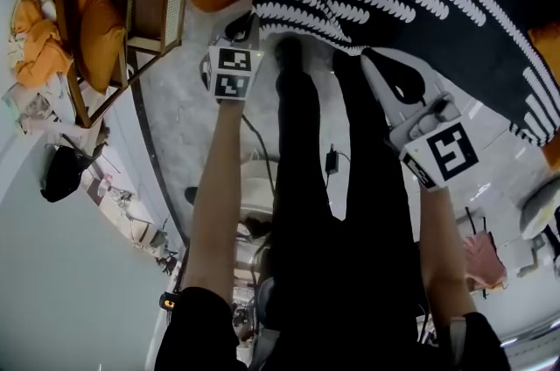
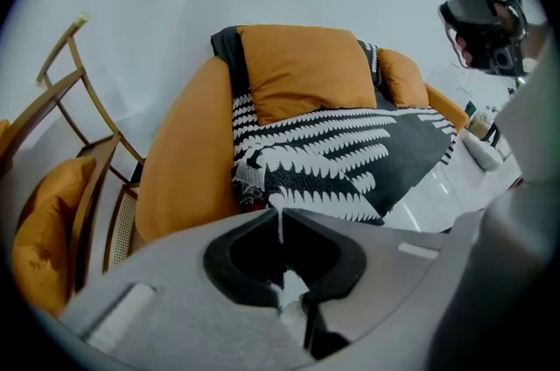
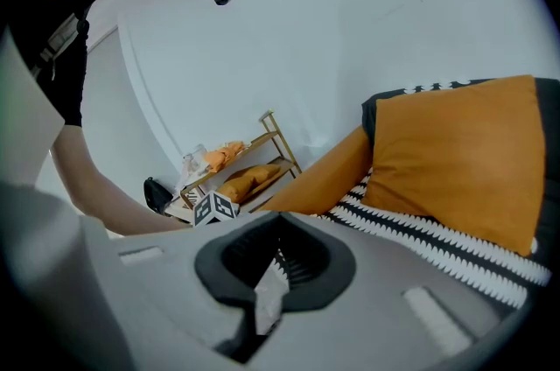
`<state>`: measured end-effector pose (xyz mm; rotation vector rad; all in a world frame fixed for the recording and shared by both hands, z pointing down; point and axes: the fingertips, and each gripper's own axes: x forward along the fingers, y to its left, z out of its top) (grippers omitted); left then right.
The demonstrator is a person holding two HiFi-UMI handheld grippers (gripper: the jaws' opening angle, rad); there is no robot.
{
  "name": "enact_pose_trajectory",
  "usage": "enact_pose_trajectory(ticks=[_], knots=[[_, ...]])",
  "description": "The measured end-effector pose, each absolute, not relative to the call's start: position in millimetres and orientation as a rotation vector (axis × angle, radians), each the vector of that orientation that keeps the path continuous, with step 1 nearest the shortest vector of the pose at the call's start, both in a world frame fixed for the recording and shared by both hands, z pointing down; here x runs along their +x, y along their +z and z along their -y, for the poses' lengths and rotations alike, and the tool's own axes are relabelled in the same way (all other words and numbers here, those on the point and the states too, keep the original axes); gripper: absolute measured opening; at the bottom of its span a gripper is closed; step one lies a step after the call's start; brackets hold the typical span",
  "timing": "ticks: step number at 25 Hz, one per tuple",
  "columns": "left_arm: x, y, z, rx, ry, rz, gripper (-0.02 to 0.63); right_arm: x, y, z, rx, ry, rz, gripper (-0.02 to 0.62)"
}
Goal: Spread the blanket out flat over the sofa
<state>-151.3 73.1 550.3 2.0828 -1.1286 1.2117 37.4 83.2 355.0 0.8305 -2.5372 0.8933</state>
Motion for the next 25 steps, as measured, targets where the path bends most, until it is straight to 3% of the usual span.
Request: enact_pose_trajectory(ticks=[12,25], knots=[[-171,547,-100,2.133,1.265,0.927,0.021,-5,320,-87,0.971,0.872,2.514,0.003],[-213,609,-128,2.035,1.31,0.848,0.021,-36,329,-106,1.065,0.901,2.437,0.003]])
